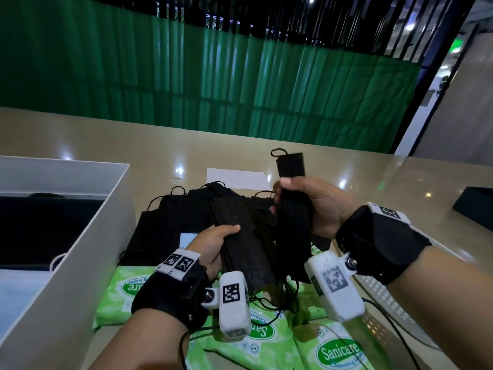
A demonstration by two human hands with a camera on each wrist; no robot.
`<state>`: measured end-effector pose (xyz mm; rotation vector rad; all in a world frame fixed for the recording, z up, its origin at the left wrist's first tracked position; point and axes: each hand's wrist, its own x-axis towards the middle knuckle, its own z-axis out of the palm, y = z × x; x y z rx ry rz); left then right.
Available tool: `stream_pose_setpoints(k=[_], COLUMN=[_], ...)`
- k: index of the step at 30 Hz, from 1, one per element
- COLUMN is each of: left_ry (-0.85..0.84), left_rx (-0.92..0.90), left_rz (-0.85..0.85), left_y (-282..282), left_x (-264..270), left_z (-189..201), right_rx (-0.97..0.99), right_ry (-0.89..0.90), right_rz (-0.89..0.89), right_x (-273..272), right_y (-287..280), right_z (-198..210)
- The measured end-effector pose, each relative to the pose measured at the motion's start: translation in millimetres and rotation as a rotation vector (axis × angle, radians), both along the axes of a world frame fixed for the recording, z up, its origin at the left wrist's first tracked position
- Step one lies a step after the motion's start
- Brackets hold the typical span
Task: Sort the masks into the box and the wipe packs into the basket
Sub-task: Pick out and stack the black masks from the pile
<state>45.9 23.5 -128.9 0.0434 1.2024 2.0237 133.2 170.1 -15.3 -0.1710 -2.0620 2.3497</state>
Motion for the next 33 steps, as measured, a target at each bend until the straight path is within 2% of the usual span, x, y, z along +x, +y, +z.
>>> stream_pose_setpoints(k=[4,9,14,20,25,29,31,33], left_ry=[-0.032,-0.088,-0.109,-0.082,-0.021,-0.023,-0.069,-0.098], left_rx=[0.023,0.128,0.172,0.167,0.19,0.269,0.325,0.36], left_rz=[-0.025,-0.021,-0.044,-0.036,-0.083,0.067,0.113,0.145], left_y=[-0.4,-1.1,-0.8,3.0,3.5,4.8,4.0,2.7], left_x=[-2.4,-4.5,-7.0,-11.4,-4.1,-7.4,-9.1,-12.3], left_z=[-2.1,-1.4,-2.9,-4.5,-0.9,-5.8,-3.9,-2.1], right_rx=[0.054,0.533,0.658,0.599,0.63,0.494,0.46,0.471], right_ry=[-0.001,-0.106,-0.09,0.0,-0.035,-0.033,-0.092,-0.218], right_rz=[0.048,-0.009,-0.101,-0.136,-0.146,-0.213,-0.186,-0.063], right_x=[-17.4,-39.8,-44.3,-50.4,-57.3,-54.6,-47.4,-36.2], right_y=[-5.1,3.7,11.7,11.5,13.4,19.1,24.5,25.0], right_z=[-2.1,-31.7,-39.6,-31.2,-44.5,-54.5,-58.8,-62.3])
